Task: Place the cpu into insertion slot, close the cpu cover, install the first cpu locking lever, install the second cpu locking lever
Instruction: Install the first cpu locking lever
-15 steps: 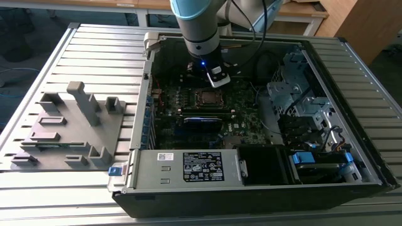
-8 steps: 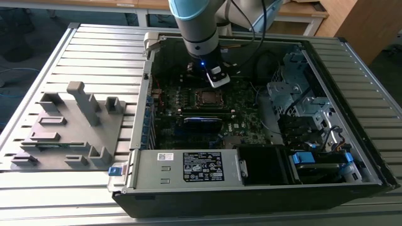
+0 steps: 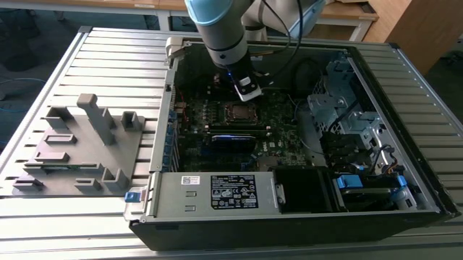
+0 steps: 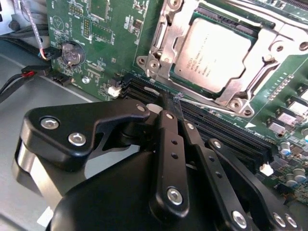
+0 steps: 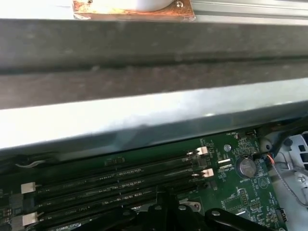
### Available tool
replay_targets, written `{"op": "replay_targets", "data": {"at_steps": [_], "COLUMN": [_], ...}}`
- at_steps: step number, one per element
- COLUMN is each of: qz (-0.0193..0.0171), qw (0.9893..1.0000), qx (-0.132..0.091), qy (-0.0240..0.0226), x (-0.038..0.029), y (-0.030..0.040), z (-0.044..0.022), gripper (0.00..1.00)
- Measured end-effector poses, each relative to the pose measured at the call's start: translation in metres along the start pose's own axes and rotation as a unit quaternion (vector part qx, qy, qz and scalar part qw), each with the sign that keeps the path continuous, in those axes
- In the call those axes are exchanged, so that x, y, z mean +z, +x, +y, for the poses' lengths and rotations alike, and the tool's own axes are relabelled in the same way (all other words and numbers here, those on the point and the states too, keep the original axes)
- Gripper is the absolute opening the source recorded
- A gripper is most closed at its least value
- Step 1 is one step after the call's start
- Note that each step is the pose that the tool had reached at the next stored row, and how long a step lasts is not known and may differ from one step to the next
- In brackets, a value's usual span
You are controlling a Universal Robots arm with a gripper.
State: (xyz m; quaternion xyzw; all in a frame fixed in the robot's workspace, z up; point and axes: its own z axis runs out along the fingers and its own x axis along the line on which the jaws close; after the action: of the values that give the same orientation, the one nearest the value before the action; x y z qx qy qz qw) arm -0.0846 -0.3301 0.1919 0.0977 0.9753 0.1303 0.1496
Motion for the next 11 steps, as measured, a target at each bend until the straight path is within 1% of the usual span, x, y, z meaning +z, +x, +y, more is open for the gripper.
{"op": "replay_targets", "data": {"at_steps": [6, 11], "qz": [-0.0055, -0.0090], "qw": [1.0000, 0.9999], "qx": [-0.003, -0.006], "qy": [-0.0021, -0.0036], "x": [0.0011, 0.0013], "y": [0.0052, 0.0082], "z": [-0.0015, -0.0023], "gripper": [0.10, 0.10]}}
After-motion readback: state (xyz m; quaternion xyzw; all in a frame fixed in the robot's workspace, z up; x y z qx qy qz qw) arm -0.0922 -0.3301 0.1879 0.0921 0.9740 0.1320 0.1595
